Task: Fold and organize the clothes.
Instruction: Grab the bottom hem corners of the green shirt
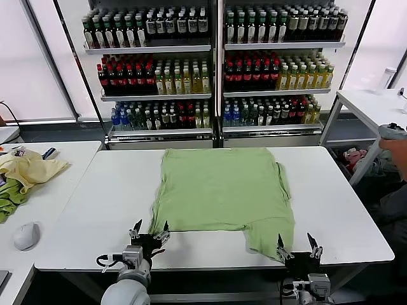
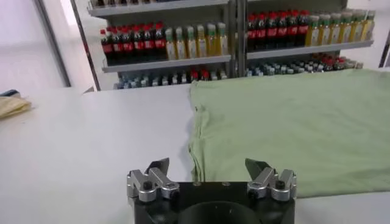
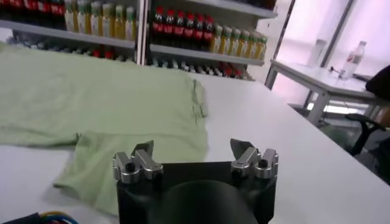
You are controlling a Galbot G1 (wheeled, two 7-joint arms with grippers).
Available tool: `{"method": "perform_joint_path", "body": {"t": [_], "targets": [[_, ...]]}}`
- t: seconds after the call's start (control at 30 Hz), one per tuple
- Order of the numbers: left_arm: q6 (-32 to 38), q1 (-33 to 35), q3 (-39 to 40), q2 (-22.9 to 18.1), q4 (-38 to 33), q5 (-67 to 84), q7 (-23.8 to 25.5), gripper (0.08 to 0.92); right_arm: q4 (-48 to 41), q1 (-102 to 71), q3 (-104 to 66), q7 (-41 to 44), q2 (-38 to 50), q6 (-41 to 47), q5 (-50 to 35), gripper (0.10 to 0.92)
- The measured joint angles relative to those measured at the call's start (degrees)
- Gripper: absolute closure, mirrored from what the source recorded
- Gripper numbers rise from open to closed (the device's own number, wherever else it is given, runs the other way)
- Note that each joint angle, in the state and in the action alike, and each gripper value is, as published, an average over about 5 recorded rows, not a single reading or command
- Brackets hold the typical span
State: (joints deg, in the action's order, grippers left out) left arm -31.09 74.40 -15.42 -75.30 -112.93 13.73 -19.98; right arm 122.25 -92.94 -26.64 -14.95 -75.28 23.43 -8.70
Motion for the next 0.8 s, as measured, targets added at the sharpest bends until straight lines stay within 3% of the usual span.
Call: {"method": "perform_joint_path", "body": {"t": [0.13,0.53,0.8], "targets": [[-0.59,-0.42,0.23,0.32,0.45,1.04,-0.63,0.276,-0.54,-0.09,0.15,-0.25,-0.22,0.46,-0.65,0.258],[-1.52,-0.76,0.78,1.00,2.58,4.15,-2.46,0.623,-1.74,-0.28,-0.18,-0.57,-0.42,1.45,-3.59,0.586],[-1.61,-0.25,1.02,1.24,2.57,5.94,-2.58,0.771,-1.68,-0.45,0.02,0.10,-0.33,0.98,-4.70,0.820]]}}
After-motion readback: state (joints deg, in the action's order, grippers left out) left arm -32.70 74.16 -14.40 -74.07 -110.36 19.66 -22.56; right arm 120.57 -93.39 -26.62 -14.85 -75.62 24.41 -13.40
